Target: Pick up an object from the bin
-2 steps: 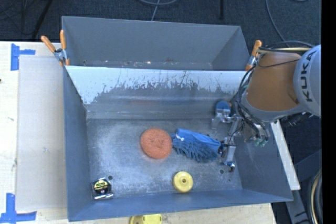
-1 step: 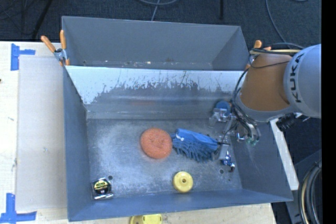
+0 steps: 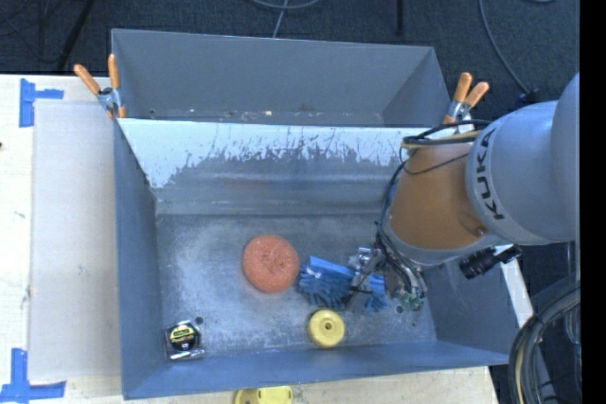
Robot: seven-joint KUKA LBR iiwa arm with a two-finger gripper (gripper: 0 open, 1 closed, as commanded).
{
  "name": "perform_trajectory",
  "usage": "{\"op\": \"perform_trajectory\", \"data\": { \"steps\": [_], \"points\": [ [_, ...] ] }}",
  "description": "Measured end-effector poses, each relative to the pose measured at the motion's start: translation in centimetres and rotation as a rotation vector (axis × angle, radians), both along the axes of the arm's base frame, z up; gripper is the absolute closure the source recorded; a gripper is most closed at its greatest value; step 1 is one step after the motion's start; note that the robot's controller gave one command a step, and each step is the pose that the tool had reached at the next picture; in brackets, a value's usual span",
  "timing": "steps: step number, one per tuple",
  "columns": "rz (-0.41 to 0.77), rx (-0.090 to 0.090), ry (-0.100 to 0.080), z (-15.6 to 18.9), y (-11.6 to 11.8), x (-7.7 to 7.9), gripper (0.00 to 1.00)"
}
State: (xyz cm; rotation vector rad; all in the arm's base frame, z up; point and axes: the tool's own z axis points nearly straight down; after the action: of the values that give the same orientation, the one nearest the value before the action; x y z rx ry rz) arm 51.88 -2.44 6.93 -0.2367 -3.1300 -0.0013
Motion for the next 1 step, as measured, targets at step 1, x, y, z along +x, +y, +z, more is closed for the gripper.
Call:
{"op": "perform_trajectory", "data": {
  "steps": [1],
  "points": [
    [0.000, 0.000, 0.000, 0.00, 0.00, 0.00, 1.00]
  ]
}}
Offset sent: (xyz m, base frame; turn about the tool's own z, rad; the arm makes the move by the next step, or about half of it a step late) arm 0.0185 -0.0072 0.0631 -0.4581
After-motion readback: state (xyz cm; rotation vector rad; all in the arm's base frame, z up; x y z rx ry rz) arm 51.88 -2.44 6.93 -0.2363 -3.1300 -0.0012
